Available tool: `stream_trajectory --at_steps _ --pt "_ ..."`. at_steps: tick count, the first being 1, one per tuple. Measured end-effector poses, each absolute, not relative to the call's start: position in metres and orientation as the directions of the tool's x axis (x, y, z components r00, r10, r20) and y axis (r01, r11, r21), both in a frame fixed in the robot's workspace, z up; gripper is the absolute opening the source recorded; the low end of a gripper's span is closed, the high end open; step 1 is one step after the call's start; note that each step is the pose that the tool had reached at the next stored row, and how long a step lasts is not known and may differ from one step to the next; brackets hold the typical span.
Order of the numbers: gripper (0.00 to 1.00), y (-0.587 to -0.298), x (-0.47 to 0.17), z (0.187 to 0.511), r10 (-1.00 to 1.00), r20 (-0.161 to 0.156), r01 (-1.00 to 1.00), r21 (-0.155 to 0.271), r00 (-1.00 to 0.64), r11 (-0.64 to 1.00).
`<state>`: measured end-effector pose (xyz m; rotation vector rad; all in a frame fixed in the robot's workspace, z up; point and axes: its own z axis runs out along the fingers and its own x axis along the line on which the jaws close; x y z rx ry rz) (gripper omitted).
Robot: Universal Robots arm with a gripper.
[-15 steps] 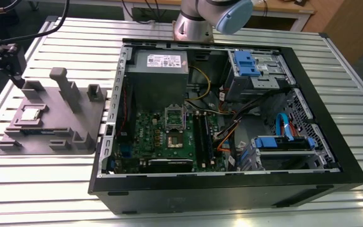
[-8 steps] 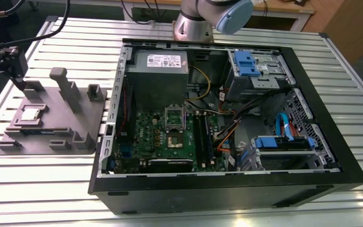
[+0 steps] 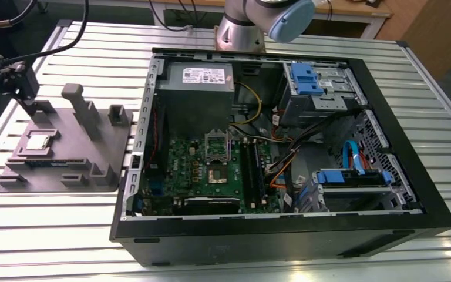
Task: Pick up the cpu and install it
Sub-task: 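Pick up the cpu and move it towards the insertion slot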
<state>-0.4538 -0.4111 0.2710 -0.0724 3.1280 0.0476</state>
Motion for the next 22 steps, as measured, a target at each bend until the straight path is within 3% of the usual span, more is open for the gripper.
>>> stream_trajectory --at_steps 22 --pt "0.66 -0.415 -0.454 0.252 -0.046 -0.013 -0.046 0.032 -0.999 0.998"
